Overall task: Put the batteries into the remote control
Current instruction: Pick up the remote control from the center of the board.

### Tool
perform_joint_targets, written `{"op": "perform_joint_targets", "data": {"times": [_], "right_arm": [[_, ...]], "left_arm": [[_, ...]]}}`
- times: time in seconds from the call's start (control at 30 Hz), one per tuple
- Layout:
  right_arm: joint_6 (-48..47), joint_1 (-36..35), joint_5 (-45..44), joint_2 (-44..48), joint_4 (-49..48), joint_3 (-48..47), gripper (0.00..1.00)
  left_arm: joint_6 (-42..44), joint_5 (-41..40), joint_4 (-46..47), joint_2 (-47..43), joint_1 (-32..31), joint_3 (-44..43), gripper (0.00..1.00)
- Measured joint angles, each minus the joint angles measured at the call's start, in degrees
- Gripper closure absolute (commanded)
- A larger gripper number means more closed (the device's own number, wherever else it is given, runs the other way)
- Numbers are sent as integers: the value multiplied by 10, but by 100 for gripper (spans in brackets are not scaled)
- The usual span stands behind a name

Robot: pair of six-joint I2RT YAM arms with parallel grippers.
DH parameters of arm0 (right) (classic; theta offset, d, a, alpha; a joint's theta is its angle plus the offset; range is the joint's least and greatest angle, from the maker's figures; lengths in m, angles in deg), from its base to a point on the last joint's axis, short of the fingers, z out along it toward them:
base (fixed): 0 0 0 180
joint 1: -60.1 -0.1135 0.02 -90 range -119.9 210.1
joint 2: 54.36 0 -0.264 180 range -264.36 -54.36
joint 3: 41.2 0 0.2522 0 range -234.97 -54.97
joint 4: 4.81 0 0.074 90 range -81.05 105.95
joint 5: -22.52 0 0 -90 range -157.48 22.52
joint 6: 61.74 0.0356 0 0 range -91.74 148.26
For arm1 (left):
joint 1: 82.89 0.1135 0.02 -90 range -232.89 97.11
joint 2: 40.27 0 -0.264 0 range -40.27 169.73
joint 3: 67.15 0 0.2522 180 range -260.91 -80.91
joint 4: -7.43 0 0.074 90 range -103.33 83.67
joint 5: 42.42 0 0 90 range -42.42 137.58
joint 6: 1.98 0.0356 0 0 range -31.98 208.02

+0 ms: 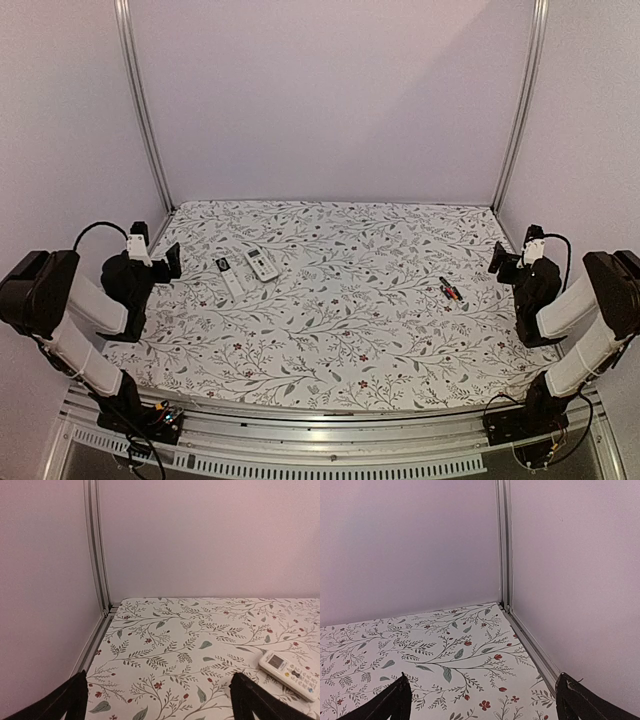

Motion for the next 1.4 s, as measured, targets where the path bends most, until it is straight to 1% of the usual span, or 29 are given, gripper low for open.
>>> {"op": "perform_joint_targets", "data": {"times": [0.23,0.33,0.37,0.4,0.47,0.5,0.53,0.57,0.6,0.67,0.7,0.73,0.83,0.9,0.97,1.07,1.23,1.4], "right_arm": [[-2,0,3,1,3,0,1],[-3,0,5,28,63,-17,1],[-3,0,5,49,96,-30,1],[-2,0,5,70,119,-42,1],[1,0,10,109,165,-67,1],[5,0,13,129,196,-85,1],[11,0,16,143,222,-101,1],[21,0,22,157,261,-123,1],[30,0,27,167,290,-141,1],[51,0,40,183,356,-178,1],[61,-1,45,189,388,-193,2],[72,-4,46,195,419,-208,2],[93,-24,41,203,491,-236,1],[102,-49,30,205,537,-249,2],[107,-69,24,205,569,-255,2],[114,-92,18,207,609,-255,2],[118,-105,9,213,638,-255,2],[122,-110,0,214,648,-254,1]], "left_arm": [[0,0,0,0,0,0,0],[3,-4,-12,-4,-3,-3,0],[5,-19,-43,-14,-10,-13,0],[7,-35,-73,-25,-18,-29,3],[2,-70,-147,-57,-38,-80,11],[-11,-85,-181,-76,-45,-108,16],[-30,-96,-210,-93,-49,-131,19],[-57,-116,-265,-114,-56,-165,20],[-92,-137,-314,-128,-61,-197,19],[-165,-186,-415,-141,-85,-264,15],[-188,-203,-449,-141,-102,-284,13],[-221,-229,-493,-139,-129,-306,9],[-312,-271,-603,-107,-203,-344,6],[-375,-276,-673,-63,-234,-364,5],[-428,-279,-733,-11,-243,-382,4],[-479,-288,-798,66,-249,-409,4],[-523,-288,-845,166,-262,-449,5],[-545,-279,-854,217,-264,-476,11]]}}
